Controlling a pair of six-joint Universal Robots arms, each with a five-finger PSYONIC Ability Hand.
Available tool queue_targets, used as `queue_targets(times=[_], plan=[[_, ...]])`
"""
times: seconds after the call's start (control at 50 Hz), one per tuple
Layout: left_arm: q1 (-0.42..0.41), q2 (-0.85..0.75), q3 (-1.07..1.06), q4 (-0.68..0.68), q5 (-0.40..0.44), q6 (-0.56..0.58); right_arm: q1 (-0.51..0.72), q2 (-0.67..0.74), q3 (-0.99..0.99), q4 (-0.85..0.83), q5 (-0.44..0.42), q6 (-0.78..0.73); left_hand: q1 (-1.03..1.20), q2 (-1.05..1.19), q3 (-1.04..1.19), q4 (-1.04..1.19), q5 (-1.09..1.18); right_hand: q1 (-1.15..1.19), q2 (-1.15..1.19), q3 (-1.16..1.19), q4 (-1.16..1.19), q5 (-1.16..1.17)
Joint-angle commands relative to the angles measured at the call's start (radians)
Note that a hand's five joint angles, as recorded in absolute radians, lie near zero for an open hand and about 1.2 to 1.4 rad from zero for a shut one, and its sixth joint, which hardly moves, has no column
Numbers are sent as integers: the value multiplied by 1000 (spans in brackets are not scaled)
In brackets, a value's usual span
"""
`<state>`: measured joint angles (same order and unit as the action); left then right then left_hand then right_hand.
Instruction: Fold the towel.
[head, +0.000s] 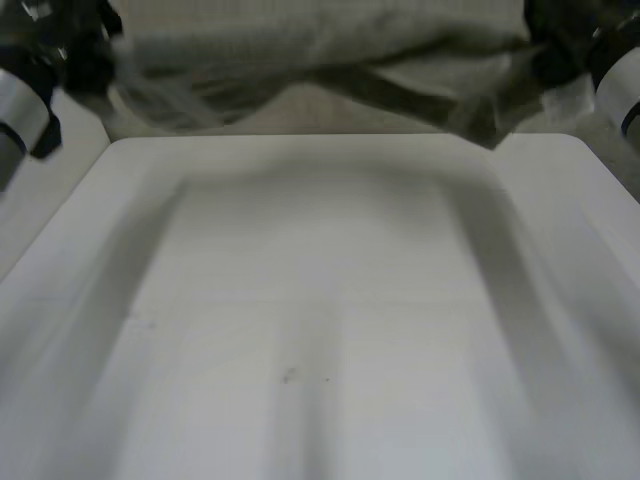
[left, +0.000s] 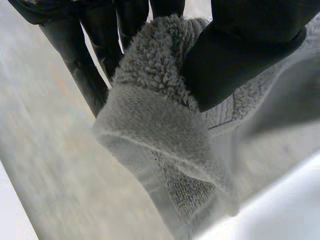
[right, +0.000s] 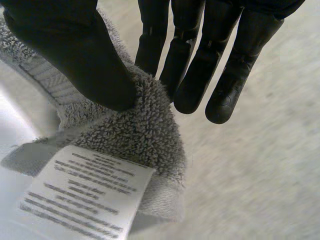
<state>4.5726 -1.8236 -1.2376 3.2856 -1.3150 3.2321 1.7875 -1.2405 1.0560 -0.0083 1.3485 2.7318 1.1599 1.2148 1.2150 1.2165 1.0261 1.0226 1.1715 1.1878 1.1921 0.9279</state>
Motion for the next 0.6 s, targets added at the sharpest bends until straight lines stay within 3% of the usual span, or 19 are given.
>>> queue_targets(times=[0.02,0.16,0.2,0.28,0.52,0.6], plan=[[-1,-58,-186,-40,25,27,6,114,50,175,-49,-144,236,181,181,180,196,374,225,208,204,294],[-3,-187,-284,-52,19,207,7,279,87,280,-45,-215,236,181,181,180,196,374,225,208,204,294],[-4,-247,-307,-90,8,316,6,338,105,312,-45,-227,236,181,181,180,196,374,225,208,204,294],[0,-260,-324,-159,-1,377,-2,354,127,327,-45,-230,236,181,181,180,196,374,225,208,204,294],[35,-22,-430,-261,5,382,-28,164,282,458,-46,-274,236,181,181,180,196,374,225,208,204,294],[58,52,-465,-418,2,394,-74,87,366,597,-43,-386,236,181,181,180,196,374,225,208,204,294]])
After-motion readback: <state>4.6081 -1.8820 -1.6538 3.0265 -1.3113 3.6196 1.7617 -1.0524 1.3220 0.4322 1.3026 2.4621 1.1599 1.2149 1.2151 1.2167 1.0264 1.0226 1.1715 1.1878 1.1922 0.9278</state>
